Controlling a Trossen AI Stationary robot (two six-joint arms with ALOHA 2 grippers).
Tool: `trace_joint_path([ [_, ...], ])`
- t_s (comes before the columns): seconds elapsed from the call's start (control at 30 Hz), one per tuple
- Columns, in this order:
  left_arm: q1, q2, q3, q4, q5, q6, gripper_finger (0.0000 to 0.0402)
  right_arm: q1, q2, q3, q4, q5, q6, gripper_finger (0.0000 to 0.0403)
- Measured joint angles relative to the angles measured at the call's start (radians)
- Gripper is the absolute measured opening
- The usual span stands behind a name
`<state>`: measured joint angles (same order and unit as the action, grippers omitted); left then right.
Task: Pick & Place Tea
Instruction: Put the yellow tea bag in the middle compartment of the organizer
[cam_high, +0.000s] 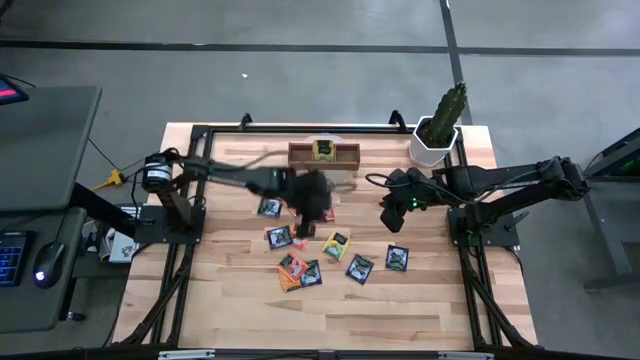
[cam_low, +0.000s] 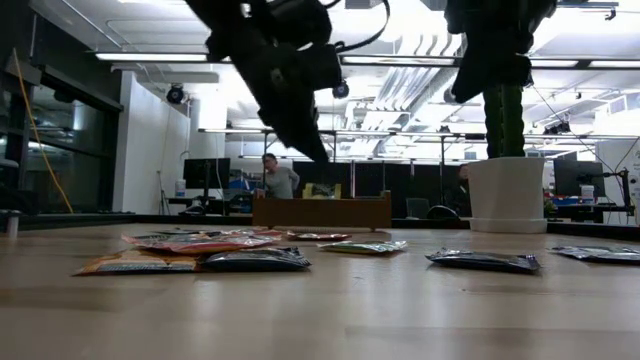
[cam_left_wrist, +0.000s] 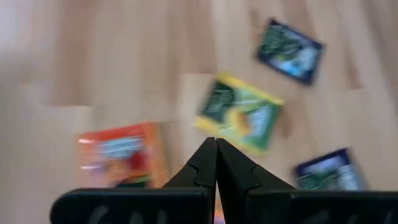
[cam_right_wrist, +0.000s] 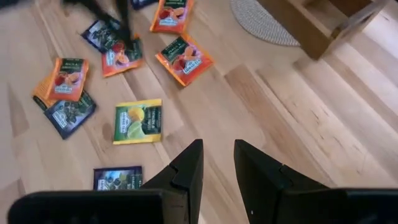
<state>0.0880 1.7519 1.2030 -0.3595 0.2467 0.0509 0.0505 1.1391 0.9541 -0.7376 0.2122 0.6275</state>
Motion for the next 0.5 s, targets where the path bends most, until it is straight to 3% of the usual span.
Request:
trace_joint_path([
  [0.1,-0.063,0.000,-0.079,0.106,0.003,-0.103,0.0000,-0.021,-0.016,-0.104,0.141,-0.095,0.030,0.0087],
  [0.23,-0.124,0.000,-0.112,0.203,-0.015,-0.186,0.0000,-0.050,-0.028,-0.320,0.479,-0.231,0.147,0.0087],
  [0.37,-0.178,0.000,-0.112,0.278,-0.028,-0.199,0.0000,-0.057,-0.012,-0.474,0.737,-0.248,0.250,0.0082],
  [0.5,-0.221,0.019,-0.112,0.303,-0.086,-0.222,0.0000,-0.057,0.001,-0.528,0.807,-0.248,0.290,0.0071],
])
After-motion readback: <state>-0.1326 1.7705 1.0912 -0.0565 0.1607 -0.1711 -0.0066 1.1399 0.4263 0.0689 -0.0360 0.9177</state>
